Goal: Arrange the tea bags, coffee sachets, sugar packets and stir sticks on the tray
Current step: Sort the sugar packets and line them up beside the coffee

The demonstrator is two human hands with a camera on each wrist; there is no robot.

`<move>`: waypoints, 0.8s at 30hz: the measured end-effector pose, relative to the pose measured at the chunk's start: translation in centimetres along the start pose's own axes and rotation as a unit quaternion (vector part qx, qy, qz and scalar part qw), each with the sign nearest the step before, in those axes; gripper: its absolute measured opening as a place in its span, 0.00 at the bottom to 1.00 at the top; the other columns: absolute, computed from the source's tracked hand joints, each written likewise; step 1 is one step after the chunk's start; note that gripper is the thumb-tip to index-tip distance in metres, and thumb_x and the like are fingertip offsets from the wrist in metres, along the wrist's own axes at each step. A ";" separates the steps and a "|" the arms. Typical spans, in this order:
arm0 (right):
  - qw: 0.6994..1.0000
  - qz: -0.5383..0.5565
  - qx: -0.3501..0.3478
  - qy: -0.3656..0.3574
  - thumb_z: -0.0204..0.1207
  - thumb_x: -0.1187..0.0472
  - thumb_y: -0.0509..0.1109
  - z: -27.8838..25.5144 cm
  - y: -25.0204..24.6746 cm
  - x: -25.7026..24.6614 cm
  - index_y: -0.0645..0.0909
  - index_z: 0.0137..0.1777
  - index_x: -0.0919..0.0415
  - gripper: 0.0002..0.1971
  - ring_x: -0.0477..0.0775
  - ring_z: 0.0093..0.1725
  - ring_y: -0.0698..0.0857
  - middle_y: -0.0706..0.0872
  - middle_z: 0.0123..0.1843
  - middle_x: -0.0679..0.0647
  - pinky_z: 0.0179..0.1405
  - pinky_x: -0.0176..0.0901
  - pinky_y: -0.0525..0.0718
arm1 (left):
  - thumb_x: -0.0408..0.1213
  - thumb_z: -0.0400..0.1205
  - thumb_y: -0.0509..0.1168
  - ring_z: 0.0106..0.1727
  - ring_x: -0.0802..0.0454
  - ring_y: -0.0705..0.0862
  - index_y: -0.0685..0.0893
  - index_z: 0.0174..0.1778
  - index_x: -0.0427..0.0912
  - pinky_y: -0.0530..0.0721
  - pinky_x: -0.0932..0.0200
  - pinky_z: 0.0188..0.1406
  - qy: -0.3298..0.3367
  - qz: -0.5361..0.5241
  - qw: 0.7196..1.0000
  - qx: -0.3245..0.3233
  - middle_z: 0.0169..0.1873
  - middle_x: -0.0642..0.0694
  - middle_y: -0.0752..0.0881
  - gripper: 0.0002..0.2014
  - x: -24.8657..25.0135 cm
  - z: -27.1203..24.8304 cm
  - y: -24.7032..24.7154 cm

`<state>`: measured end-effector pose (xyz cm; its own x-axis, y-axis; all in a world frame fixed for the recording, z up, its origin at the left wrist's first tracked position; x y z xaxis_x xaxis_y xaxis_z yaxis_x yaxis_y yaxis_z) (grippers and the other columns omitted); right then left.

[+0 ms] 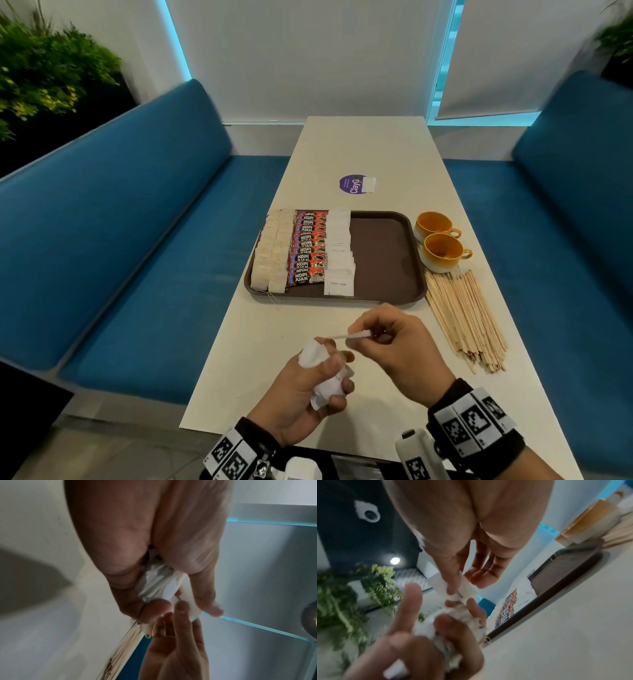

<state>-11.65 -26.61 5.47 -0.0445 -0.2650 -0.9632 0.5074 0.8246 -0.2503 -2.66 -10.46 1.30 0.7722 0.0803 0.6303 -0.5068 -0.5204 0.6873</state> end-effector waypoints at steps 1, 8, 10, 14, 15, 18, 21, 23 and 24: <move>0.998 -0.043 -0.028 -0.021 0.72 0.62 0.84 -0.2 0.3 0.0 0.92 0.43 0.46 0.08 0.51 0.43 0.86 0.89 0.45 0.45 0.44 0.44 0.87 | 0.39 0.72 0.84 0.42 0.43 0.81 0.79 0.66 0.37 0.77 0.61 0.27 0.004 0.005 1.000 -0.001 0.53 0.37 0.81 0.30 0.0 0.2 0.2; 0.981 -0.129 -0.122 -0.079 0.69 0.70 0.69 -0.9 0.3 -0.1 0.89 0.59 0.37 0.27 0.49 0.54 0.82 0.88 0.52 0.38 0.46 0.45 0.82 | 0.35 0.72 0.81 0.38 0.44 0.80 0.80 0.67 0.34 0.72 0.62 0.23 0.039 0.035 0.998 0.029 0.52 0.36 0.80 0.29 0.8 0.7 -0.2; 0.981 -0.135 -0.114 -0.086 0.70 0.71 0.69 -0.8 0.3 0.0 0.89 0.57 0.38 0.26 0.48 0.53 0.82 0.88 0.52 0.38 0.46 0.43 0.81 | 0.34 0.72 0.79 0.37 0.44 0.78 0.82 0.65 0.33 0.70 0.63 0.21 0.032 0.025 0.999 0.023 0.53 0.36 0.80 0.26 0.9 0.6 -0.3; 0.991 -0.100 -0.055 -0.073 0.77 0.65 0.76 -0.2 0.2 -0.1 0.90 0.52 0.38 0.16 0.48 0.54 0.82 0.82 0.54 0.40 0.48 0.40 0.84 | 0.36 0.73 0.74 0.33 0.45 0.77 0.87 0.65 0.36 0.68 0.64 0.18 -0.008 0.006 1.000 0.013 0.49 0.36 0.82 0.23 1.2 0.4 -0.2; 0.994 -0.070 -0.060 -0.064 0.78 0.65 0.77 -0.1 0.1 -0.1 0.90 0.51 0.40 0.15 0.49 0.55 0.83 0.83 0.55 0.42 0.49 0.42 0.86 | 0.38 0.74 0.73 0.32 0.45 0.76 0.87 0.64 0.36 0.68 0.64 0.17 -0.022 0.017 1.000 0.008 0.47 0.36 0.81 0.22 1.4 0.4 -0.2; 0.994 0.040 -0.098 -0.021 0.78 0.71 0.77 -0.1 0.1 -0.1 0.92 0.52 0.52 0.12 0.55 0.48 0.87 0.90 0.51 0.49 0.44 0.45 0.88 | 0.44 0.80 0.73 0.32 0.45 0.77 0.85 0.65 0.35 0.67 0.65 0.17 -0.035 0.070 0.997 0.000 0.46 0.35 0.81 0.22 1.8 0.5 -0.4; 0.993 0.081 -0.080 0.023 0.75 0.74 0.79 0.0 0.1 0.2 0.92 0.53 0.59 0.12 0.59 0.43 0.89 0.93 0.47 0.55 0.42 0.47 0.90 | 0.49 0.82 0.73 0.32 0.44 0.78 0.82 0.68 0.34 0.67 0.64 0.17 -0.017 0.076 0.996 0.031 0.46 0.34 0.81 0.25 2.1 0.8 -0.6; 0.993 0.102 -0.039 0.048 0.72 0.72 0.82 0.1 0.0 0.3 0.92 0.55 0.60 0.13 0.59 0.41 0.90 0.94 0.46 0.58 0.42 0.46 0.90 | 0.49 0.81 0.75 0.32 0.44 0.78 0.83 0.65 0.35 0.65 0.64 0.18 -0.003 0.081 0.996 0.046 0.45 0.35 0.82 0.24 2.2 0.9 -0.6; 0.992 0.108 -0.019 0.058 0.71 0.71 0.83 0.2 -0.1 0.4 0.92 0.56 0.60 0.14 0.59 0.39 0.91 0.94 0.45 0.57 0.42 0.44 0.90 | 0.47 0.79 0.76 0.32 0.44 0.78 0.83 0.62 0.35 0.65 0.64 0.19 0.002 0.096 0.994 0.047 0.45 0.36 0.83 0.23 2.2 0.9 -0.5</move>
<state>-11.60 -26.89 5.11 -0.0377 -0.0218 -0.9991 0.4833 0.8746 -0.0373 -0.35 -10.79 1.97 0.6629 -0.0249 0.7483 -0.6063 -0.6043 0.5170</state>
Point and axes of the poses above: each hand's wrist, its own z-axis towards the middle knuckle, its own y-axis out of the palm, x = y × z, the point moved 1 cm from there along z, towards the middle knuckle
